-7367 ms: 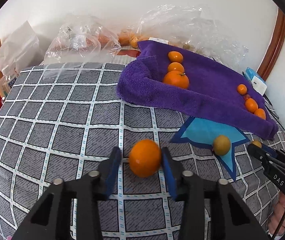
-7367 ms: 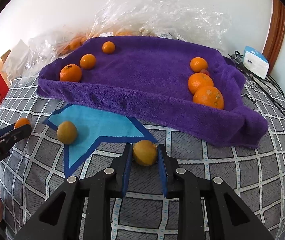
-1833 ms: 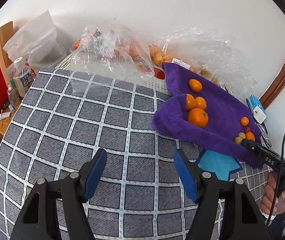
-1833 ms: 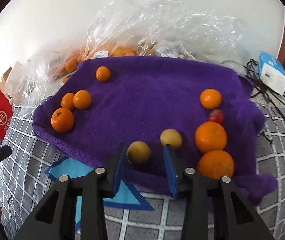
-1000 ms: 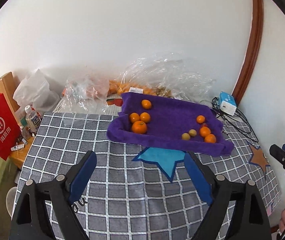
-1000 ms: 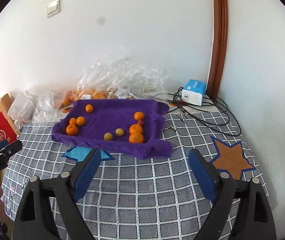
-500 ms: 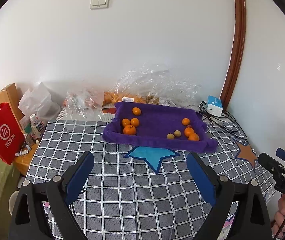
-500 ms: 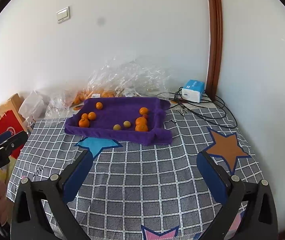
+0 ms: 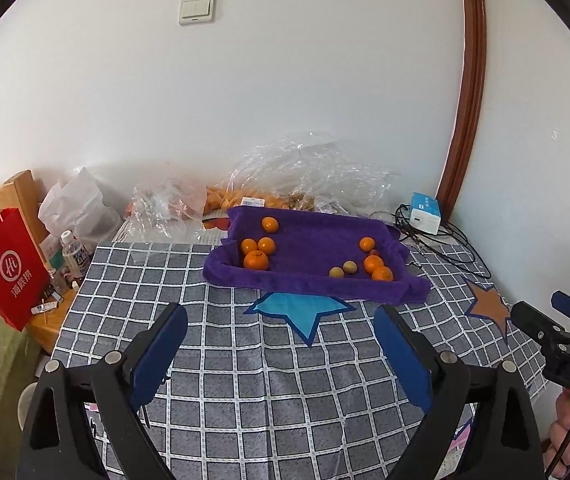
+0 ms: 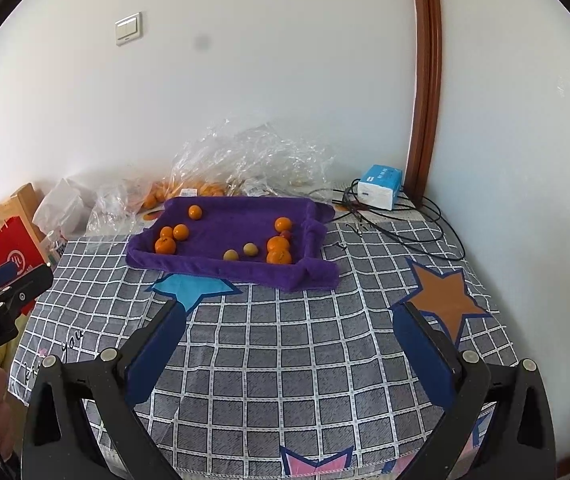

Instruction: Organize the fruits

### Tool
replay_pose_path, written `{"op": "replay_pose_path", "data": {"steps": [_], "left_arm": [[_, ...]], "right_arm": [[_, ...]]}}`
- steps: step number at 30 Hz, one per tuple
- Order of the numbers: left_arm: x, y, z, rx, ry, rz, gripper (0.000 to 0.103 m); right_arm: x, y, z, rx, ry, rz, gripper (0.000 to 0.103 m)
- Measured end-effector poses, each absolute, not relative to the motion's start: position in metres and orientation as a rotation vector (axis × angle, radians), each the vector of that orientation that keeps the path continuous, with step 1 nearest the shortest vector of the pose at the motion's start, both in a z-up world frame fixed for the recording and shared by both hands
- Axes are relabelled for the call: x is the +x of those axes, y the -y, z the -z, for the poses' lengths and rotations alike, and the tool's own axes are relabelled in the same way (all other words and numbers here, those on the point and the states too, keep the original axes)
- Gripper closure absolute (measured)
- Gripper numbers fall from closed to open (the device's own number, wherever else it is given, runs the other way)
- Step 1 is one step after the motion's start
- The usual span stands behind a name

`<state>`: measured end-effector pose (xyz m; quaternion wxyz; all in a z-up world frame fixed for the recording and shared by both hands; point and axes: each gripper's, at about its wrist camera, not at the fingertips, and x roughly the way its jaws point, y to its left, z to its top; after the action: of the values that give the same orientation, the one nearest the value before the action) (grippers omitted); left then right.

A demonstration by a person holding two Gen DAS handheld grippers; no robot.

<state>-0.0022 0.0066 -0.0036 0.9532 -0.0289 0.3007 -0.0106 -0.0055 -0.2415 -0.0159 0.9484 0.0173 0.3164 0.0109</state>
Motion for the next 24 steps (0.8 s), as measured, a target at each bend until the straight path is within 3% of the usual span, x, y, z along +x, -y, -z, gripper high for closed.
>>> {"op": "replay_pose_path", "data": {"steps": [24], "left_arm": [[-0.006,-0.0051,0.0013,-0.054,-0.604,0.019,0.009]], "right_arm": [[-0.0067,0.2416,0.0174,0.032,-0.648,-0.003,0.001]]}}
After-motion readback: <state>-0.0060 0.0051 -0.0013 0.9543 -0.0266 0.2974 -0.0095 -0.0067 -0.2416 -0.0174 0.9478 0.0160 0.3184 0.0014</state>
